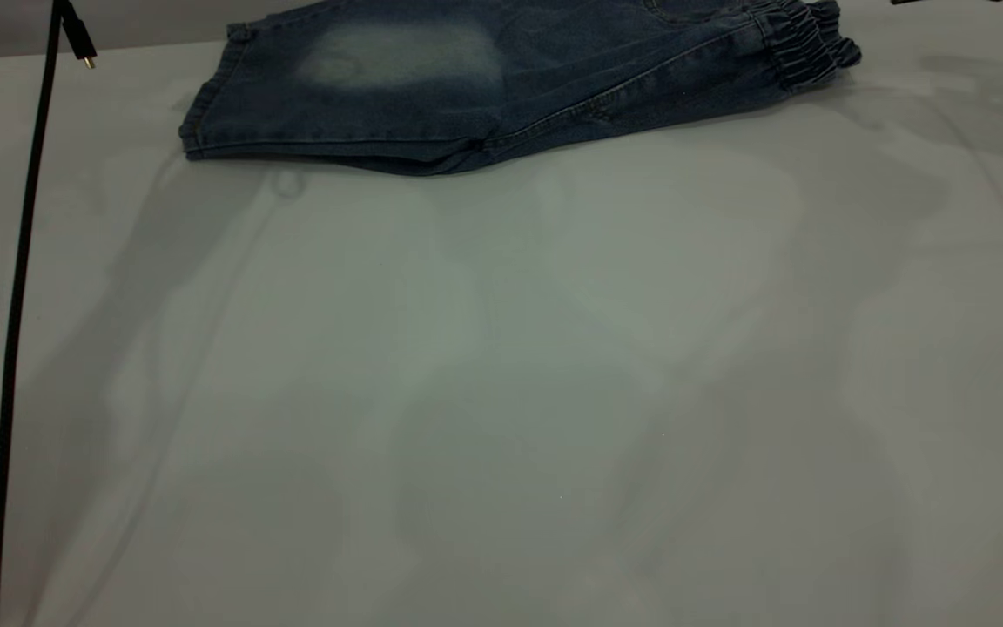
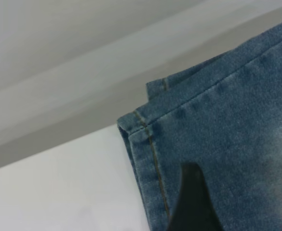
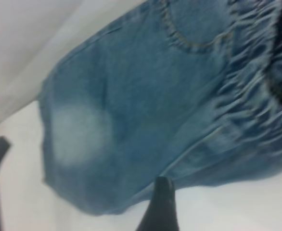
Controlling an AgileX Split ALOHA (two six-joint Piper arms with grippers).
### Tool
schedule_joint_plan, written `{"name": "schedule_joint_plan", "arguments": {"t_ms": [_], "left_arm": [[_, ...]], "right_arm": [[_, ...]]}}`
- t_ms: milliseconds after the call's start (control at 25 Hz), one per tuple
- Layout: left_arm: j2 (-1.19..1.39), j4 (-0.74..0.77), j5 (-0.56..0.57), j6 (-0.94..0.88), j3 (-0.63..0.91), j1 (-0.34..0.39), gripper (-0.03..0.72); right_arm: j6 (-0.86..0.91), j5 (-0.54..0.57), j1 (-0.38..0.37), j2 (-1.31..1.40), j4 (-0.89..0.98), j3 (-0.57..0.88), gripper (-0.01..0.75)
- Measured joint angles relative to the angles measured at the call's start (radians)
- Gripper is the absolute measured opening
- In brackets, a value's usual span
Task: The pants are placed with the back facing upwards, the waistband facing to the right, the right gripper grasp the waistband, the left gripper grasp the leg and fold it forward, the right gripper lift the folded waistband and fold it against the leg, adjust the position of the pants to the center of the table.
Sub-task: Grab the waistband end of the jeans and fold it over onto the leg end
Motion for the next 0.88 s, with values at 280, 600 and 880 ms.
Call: {"name": "schedule_joint_plan", "arguments": {"t_ms": [280,600,880], "left_arm": [[0.000,0.000,0.003,0.000,0.000,0.000,0.466],[0.000,-0.005,0.030,-0.006,0.000,0.000,0.466],[0.000,-0.004,0.031,-0.007,0.000,0.000,0.466]], "right_arm": [[0.009,0.010,0.000,0.033,0.007,0.000,0.590],[0.008,0.094,0.000,0.171,0.011,-0.110,0.592],[0.040,0.106,0.000,0.254,0.005,-0.224,0.592]]}}
